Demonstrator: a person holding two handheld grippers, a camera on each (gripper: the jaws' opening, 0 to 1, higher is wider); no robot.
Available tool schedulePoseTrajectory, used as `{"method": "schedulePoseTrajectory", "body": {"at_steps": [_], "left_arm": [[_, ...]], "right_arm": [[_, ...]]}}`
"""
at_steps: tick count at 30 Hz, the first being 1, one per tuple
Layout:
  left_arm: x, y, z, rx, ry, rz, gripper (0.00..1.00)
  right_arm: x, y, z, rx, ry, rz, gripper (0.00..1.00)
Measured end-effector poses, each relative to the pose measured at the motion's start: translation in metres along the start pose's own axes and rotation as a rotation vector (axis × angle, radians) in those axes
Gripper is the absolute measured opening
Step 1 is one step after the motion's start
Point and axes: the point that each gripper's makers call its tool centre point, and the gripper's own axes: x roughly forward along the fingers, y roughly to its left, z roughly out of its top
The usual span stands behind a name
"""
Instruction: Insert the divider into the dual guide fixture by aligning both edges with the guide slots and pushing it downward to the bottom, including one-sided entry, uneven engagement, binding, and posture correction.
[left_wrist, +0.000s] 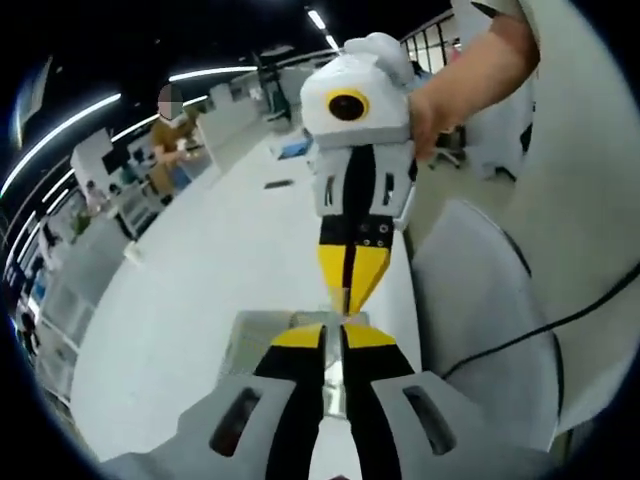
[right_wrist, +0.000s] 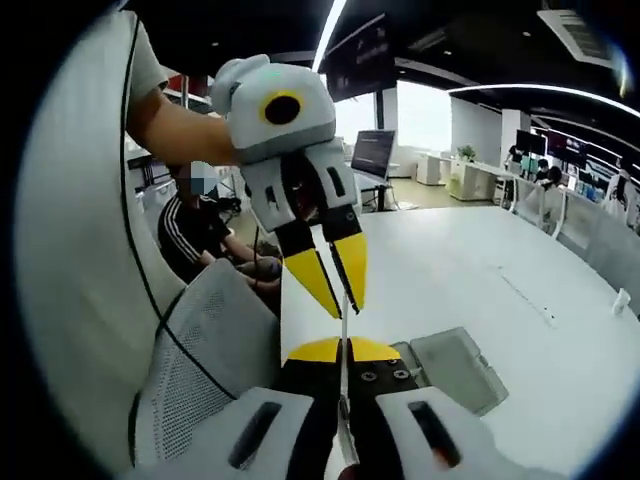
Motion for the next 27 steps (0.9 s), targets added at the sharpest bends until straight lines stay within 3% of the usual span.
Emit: {"method": "schedulePoseTrajectory", "body": {"at_steps": [18, 27], "left_arm": [[0.0015, -0.0059, -0.0037, -0.102, 0.018, -0.1, 0.0], [0.0047, -0.01, -0.0097, -0.242, 0.053, -0.18, 0.0]], "right_arm": [[0.0008, 0.0028, -0.0035, -0.045, 0.016, 0.033, 0.0], [0.0044, 0.0046, -0.0093, 0.017, 0.013, 0.06, 0.0]]}}
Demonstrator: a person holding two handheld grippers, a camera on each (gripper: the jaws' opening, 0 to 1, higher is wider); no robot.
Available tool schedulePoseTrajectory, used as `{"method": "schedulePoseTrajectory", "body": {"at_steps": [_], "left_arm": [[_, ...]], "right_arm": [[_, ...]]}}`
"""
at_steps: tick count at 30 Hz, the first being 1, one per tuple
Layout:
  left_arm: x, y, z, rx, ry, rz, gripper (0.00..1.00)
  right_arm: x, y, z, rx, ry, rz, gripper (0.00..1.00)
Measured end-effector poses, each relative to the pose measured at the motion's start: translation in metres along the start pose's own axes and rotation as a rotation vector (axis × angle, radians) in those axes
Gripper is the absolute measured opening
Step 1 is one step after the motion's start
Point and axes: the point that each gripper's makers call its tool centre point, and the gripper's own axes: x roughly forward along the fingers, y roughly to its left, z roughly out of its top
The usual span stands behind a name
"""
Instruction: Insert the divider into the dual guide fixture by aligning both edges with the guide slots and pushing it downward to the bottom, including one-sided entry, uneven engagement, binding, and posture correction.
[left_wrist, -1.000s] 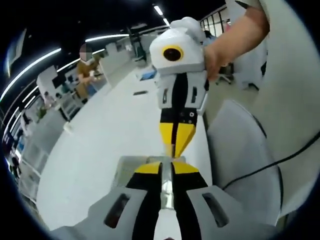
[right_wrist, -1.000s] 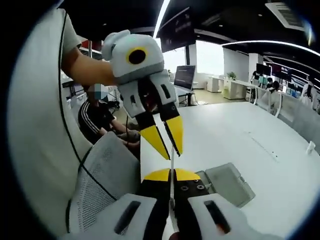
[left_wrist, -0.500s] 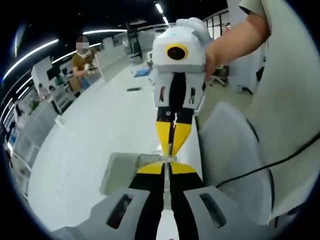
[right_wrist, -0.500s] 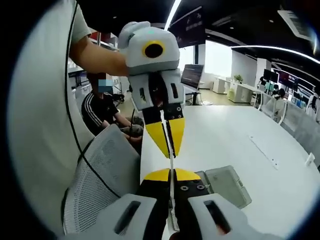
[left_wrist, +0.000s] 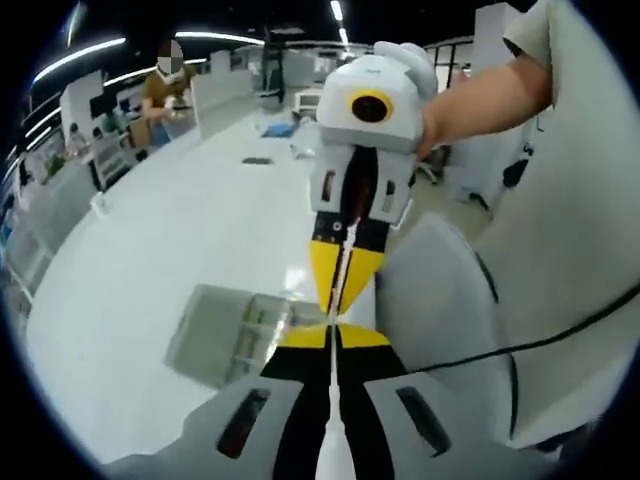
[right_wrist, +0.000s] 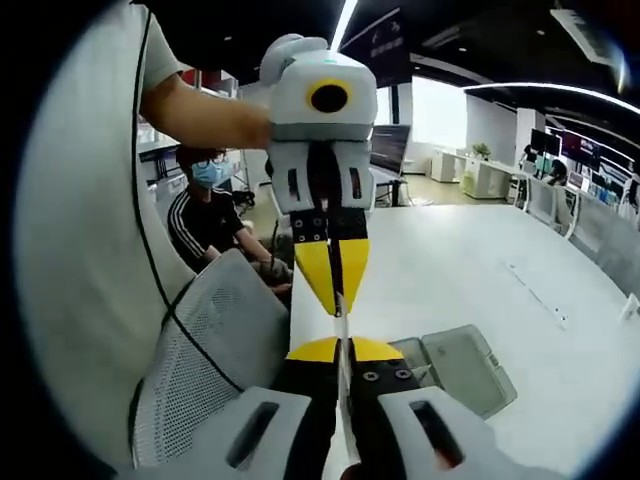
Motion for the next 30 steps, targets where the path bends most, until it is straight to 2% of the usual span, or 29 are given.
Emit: {"method": "schedulePoseTrajectory", "body": {"at_steps": [4, 14, 19, 22, 24, 30], "left_arm": [[0.001, 0.002, -0.0006, -0.036, 0.008, -0.014, 0.0], [0.0034, -0.001, -0.0029, -0.044, 0.043, -0.04, 0.0], [0.0021, -0.0013, -0.0008, -0.015, 0.039, -0.036, 0.0], [0.003, -0.0031, -0.0007, 0.075, 0.056, -0.028, 0.0], [0.0041, -0.0052, -0.0007, 0.093, 0.069, -0.028, 0.0], [0.0044, -0.0038, 0.0002, 0.093, 0.068, -0.033, 0.0]], "right_arm": [[0.0008, -0.0008, -0.0011, 0.013, 0.0, 0.001, 0.0], [0.0024, 0.0049, -0.004, 0.022, 0.014, 0.038, 0.0], [0.0018, 0.0035, -0.0032, 0.031, 0.008, 0.036, 0.0], [0.002, 0.0043, -0.0034, 0.036, 0.01, 0.042, 0.0], [0.0027, 0.0053, -0.0046, 0.035, 0.014, 0.048, 0.0], [0.0033, 0.0062, -0.0062, 0.042, 0.011, 0.049, 0.0]]}}
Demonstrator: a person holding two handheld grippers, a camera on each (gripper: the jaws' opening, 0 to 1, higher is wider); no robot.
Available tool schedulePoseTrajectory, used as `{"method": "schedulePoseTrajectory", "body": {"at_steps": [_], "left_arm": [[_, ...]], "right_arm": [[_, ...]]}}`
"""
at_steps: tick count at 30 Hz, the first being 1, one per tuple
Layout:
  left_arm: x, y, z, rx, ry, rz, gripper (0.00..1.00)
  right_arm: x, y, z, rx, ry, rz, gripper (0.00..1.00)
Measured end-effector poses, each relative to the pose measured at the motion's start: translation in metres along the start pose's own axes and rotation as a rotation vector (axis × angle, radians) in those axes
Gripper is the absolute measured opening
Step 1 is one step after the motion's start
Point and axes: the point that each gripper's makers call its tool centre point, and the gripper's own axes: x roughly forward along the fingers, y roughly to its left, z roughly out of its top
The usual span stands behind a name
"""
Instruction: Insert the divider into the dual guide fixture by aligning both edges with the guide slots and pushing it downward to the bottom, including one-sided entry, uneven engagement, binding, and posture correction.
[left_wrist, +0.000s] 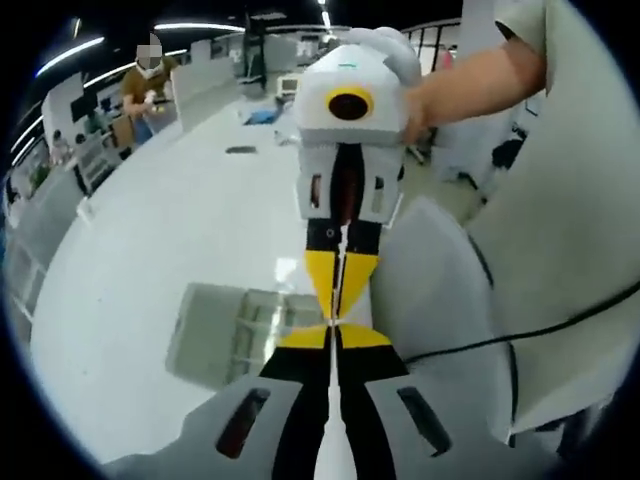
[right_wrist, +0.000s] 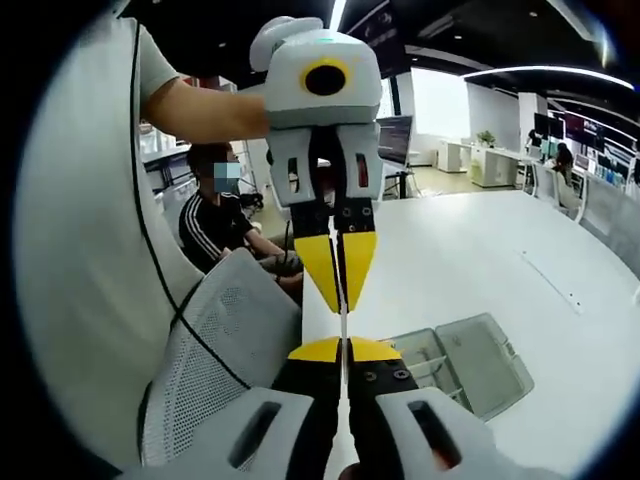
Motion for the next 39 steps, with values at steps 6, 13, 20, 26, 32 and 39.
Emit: {"method": "schedulePoseTrajectory", "body": {"at_steps": [6, 13, 20, 26, 32, 39], "left_arm": [[0.003, 0.002, 0.001, 0.031, 0.013, 0.015, 0.0], [0.005, 0.002, 0.001, 0.062, 0.056, 0.024, 0.0], [0.003, 0.008, -0.004, 0.07, 0.096, 0.042, 0.0], [0.0, 0.012, -0.012, 0.068, 0.131, 0.05, 0.0], [-0.002, 0.015, -0.023, 0.047, 0.191, 0.056, 0.0], [-0.004, 0.022, -0.034, 0.029, 0.27, 0.064, 0.0]], "right_arm": [[-0.001, -0.004, -0.002, 0.016, -0.001, -0.02, 0.0], [0.001, -0.007, -0.006, 0.013, 0.01, -0.044, 0.0], [0.001, -0.008, -0.009, 0.036, 0.018, -0.057, 0.07], [-0.001, -0.009, -0.013, 0.055, 0.017, -0.076, 0.12], [-0.005, -0.01, -0.015, 0.066, 0.012, -0.097, 0.15], [-0.009, -0.012, -0.016, 0.073, 0.004, -0.121, 0.21]]}}
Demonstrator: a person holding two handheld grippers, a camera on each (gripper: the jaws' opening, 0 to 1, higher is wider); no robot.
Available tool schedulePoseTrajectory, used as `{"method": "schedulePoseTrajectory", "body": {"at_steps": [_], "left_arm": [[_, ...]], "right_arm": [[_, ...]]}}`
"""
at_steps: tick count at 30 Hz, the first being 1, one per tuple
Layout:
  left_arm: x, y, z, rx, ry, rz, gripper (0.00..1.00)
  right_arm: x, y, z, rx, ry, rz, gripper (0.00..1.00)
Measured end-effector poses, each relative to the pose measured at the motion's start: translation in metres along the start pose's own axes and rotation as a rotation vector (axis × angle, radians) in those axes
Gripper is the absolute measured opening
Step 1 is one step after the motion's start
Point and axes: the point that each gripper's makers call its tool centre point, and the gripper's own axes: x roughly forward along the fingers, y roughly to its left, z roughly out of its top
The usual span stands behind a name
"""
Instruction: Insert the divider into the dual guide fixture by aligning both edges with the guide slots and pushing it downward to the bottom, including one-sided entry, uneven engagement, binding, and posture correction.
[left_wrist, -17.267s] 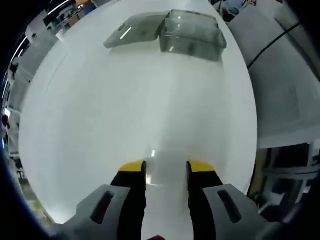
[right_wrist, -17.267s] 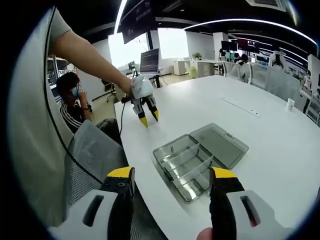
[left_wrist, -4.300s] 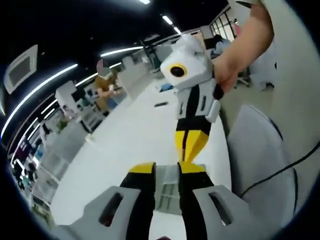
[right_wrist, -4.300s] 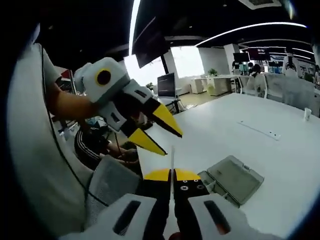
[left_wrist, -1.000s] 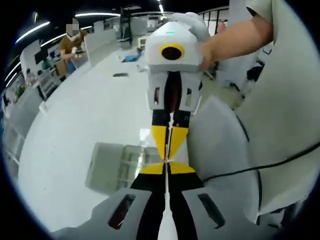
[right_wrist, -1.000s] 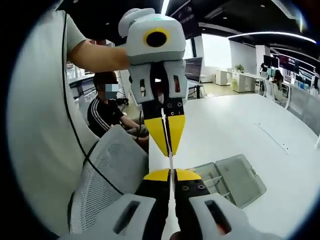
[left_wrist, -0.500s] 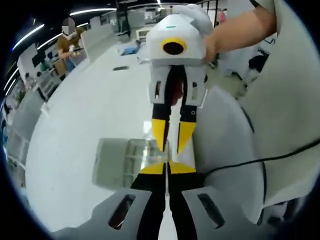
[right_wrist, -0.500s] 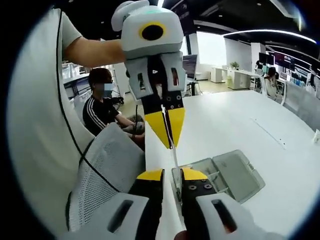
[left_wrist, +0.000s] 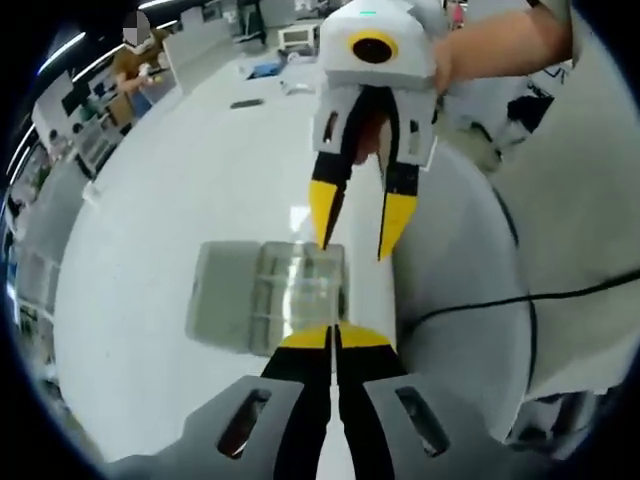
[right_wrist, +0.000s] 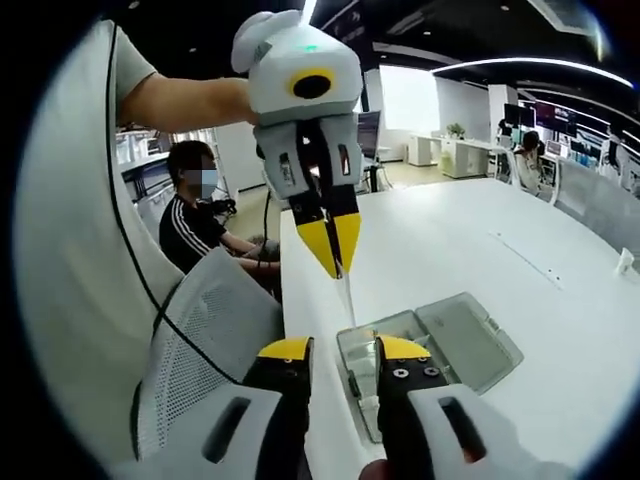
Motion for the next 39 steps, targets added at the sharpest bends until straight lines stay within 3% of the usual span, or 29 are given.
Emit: {"method": "schedulePoseTrajectory", "body": {"at_steps": [17, 39], "left_arm": [[0.014, 0.014, -0.016, -0.009, 0.153, 0.024, 0.0], [0.033, 0.023, -0.028, -0.022, 0.218, 0.043, 0.0]], "right_arm": [[-0.01, 0.0, -0.001, 0.006, -0.013, -0.039, 0.3], [-0.01, -0.004, -0.017, 0.024, 0.007, -0.094, 0.5]]}}
